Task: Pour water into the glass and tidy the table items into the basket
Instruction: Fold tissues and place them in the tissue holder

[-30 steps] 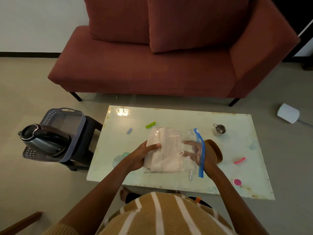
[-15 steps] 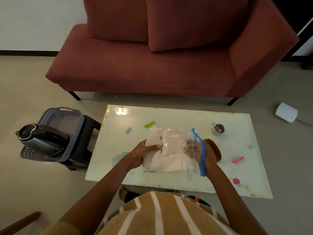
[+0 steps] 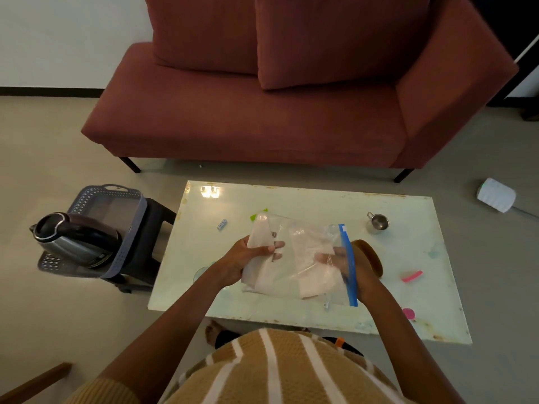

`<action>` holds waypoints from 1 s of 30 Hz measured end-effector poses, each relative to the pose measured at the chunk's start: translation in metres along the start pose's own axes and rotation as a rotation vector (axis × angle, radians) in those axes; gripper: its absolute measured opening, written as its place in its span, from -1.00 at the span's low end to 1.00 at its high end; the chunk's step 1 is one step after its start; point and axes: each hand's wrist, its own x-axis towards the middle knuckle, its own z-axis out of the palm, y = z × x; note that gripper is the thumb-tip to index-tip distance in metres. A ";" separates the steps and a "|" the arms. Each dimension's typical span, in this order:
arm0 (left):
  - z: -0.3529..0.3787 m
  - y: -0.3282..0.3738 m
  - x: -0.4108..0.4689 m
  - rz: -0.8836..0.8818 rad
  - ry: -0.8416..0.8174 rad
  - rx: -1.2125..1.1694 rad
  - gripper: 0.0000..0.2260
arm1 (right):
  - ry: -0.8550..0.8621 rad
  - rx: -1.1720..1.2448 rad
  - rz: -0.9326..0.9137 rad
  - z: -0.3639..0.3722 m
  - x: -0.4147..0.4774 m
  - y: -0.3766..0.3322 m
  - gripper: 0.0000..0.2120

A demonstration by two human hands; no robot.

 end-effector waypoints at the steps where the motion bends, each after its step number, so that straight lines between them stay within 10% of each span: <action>1: -0.001 0.000 0.000 0.002 0.005 0.009 -0.75 | 0.024 0.040 0.036 -0.001 0.005 0.000 -0.90; 17: -0.021 -0.001 0.006 0.012 0.089 0.085 -0.69 | 0.035 -0.114 -0.025 -0.016 0.016 0.013 -0.84; 21: -0.030 -0.001 0.006 0.007 0.168 0.101 -0.29 | 0.045 0.075 -0.009 -0.035 0.018 0.014 -0.90; 24: -0.037 -0.003 0.007 0.011 0.182 0.107 -0.14 | 0.021 0.106 0.000 -0.049 0.019 0.016 -0.44; 30: -0.038 0.005 0.004 0.056 0.171 0.037 -0.73 | -0.023 0.293 -0.016 -0.073 0.013 0.023 -0.44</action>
